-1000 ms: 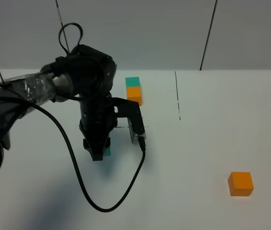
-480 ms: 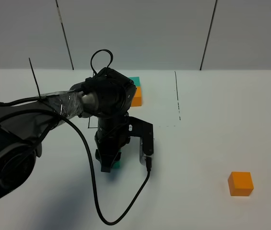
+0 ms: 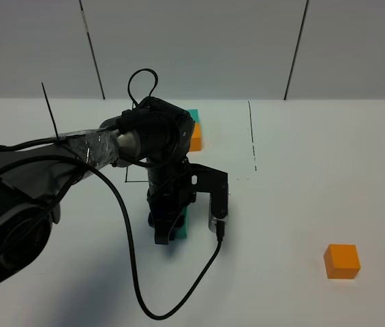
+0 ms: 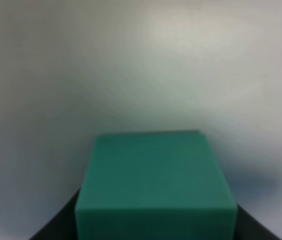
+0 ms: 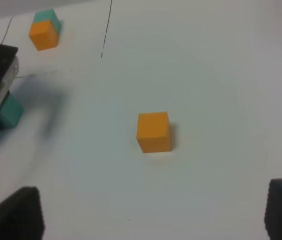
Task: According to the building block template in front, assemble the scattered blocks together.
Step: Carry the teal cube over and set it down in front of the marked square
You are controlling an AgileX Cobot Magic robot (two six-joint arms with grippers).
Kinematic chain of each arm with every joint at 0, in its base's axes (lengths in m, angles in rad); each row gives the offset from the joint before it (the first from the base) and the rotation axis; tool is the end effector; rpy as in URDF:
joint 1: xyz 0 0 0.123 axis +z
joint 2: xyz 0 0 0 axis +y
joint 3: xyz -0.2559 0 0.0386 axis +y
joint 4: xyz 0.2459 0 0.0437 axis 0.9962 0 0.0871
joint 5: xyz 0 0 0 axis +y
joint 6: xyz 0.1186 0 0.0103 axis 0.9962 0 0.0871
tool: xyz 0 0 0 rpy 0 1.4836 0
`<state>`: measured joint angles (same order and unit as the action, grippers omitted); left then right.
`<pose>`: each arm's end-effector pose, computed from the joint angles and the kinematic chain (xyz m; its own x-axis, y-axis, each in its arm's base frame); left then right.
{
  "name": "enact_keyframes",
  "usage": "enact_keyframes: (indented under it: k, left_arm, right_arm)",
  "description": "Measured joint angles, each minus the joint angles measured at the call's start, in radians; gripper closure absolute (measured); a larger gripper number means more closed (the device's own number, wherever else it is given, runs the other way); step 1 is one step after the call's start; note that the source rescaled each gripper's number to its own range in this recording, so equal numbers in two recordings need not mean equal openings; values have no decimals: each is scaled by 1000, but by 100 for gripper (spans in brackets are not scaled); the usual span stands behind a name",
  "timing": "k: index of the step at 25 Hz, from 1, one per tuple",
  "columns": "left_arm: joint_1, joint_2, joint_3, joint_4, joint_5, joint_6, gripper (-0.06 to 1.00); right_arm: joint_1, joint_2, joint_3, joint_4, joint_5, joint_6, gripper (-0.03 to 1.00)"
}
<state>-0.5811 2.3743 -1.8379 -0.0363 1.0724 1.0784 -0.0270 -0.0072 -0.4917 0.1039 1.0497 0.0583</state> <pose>0.3745 -0.2505 0.0659 0.0727 0.9960 -0.0519 0.9971 -0.0713 0.0276 0.0453 0.0095 0.2630 -0.4481 0.1216 -0.8857 -0.0044 0.9904 0.1382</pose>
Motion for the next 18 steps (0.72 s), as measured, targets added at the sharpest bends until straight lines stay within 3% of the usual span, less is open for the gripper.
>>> enact_keyframes:
  k: [18]
  left_arm:
    - [0,2,-3,-4,-17,-16,94]
  right_arm:
    - [0,0,0,0,0,0,20]
